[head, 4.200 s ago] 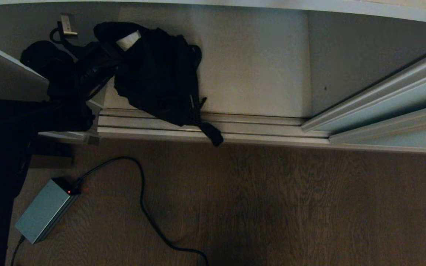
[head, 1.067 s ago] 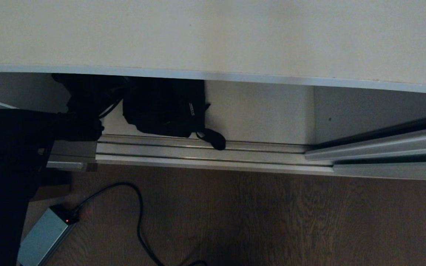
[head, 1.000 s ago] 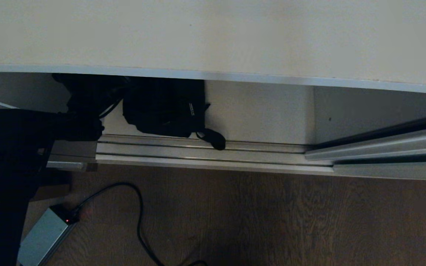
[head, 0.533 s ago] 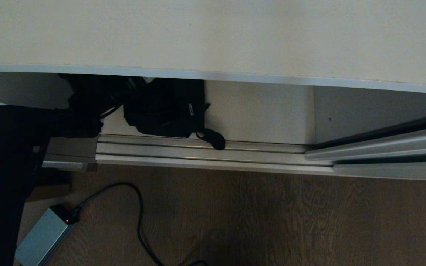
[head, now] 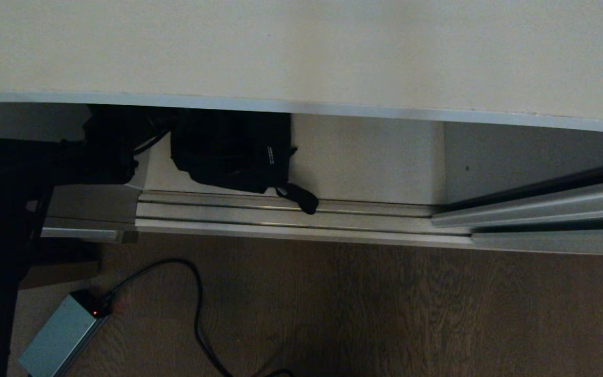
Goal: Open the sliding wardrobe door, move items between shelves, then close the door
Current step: Place the bag on the lower shelf
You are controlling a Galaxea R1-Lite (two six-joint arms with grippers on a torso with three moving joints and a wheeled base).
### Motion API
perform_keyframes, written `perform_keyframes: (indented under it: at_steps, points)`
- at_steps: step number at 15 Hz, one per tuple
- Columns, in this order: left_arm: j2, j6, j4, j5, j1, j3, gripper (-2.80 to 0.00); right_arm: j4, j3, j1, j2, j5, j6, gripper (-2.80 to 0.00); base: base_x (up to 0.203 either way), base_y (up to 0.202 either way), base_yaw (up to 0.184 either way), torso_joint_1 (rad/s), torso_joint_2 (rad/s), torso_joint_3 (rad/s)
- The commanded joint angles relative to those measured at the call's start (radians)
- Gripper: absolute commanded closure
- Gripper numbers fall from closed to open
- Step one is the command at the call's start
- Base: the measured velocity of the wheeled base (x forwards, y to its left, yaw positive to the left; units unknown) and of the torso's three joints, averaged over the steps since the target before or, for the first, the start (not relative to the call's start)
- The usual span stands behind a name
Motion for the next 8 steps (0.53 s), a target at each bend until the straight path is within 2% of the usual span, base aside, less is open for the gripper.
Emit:
perform_keyframes:
  at_steps: [1,4,7,8]
  points:
    - [-0.019,0.004,-0.003,-0.002,0.0,-0.001,-2.8,0.0,0.002,0.0,-0.002,0.0,0.0,0.0,0.0,0.0,0.0,0.0,0.0,0.0]
    - [-0.012,0.02,0.038,0.0,0.003,0.002,-2.8,0.0,0.0,0.0,-0.002,0.0,0.0,0.0,0.0,0.0,0.0,0.0,0.0,0.0]
    - [0.011,0.149,0.178,0.003,0.015,0.005,-2.8,0.0,0.0,0.0,-0.002,0.0,0.0,0.0,0.0,0.0,0.0,0.0,0.0,0.0]
    - [0.019,0.21,0.236,0.016,0.015,0.007,-2.8,0.0,0.0,0.0,-0.002,0.0,0.0,0.0,0.0,0.0,0.0,0.0,0.0,0.0]
